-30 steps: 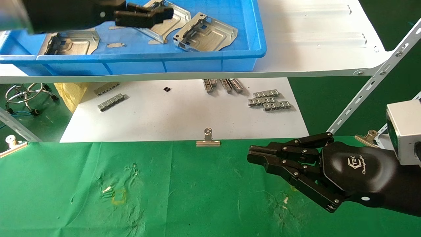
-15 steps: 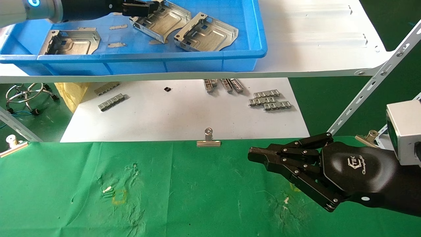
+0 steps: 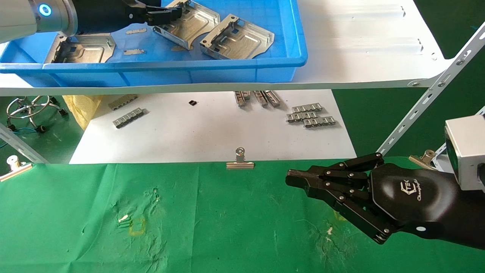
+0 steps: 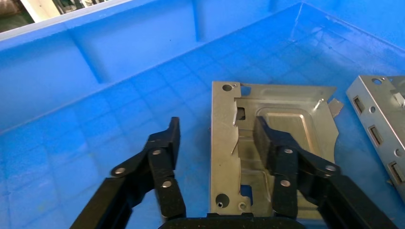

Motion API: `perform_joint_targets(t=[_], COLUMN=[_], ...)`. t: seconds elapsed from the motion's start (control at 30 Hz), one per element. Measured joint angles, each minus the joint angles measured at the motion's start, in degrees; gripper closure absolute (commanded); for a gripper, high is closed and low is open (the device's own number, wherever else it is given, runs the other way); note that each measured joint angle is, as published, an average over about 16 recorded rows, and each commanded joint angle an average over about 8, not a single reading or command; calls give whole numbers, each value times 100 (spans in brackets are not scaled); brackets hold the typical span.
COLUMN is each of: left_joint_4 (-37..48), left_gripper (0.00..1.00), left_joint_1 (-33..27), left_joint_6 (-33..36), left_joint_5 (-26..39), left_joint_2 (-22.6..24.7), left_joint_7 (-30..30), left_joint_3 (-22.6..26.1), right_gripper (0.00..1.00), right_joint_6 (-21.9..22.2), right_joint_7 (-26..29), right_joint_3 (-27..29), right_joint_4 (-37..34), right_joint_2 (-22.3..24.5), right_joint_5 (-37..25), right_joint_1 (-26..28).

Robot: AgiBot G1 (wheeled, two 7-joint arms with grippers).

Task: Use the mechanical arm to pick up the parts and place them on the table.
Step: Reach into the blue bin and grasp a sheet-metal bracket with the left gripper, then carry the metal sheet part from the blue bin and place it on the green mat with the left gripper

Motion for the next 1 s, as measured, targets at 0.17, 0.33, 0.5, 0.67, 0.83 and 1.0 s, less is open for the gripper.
perform_joint_targets(t=[0.17, 0.33, 0.5, 0.67, 0.83, 1.0], left_joint_4=[34, 58, 50, -39, -218, -501], left_gripper=[100, 100, 100, 100, 100, 100], left_joint_1=[-39, -78, -133, -203, -241, -164], left_joint_6=[25, 120, 312, 740, 1585, 2690], left_joint_5=[61, 105, 91, -10, -246, -605], left_joint_2=[20, 12, -56, -209, -464, -830], left_joint_7=[28, 41, 61, 171, 444, 873], left_joint_3=[43, 74, 65, -2, -150, -339], right_gripper=[11, 0, 0, 0, 0, 0], right_joint_6=[0, 0, 0, 0, 0, 0], right_joint_7=[0, 0, 0, 0, 0, 0], right_joint_3=[0, 0, 0, 0, 0, 0], right_joint_4=[0, 0, 0, 0, 0, 0], right_joint_2=[0, 0, 0, 0, 0, 0], right_joint_5=[0, 0, 0, 0, 0, 0], right_joint_1=[0, 0, 0, 0, 0, 0])
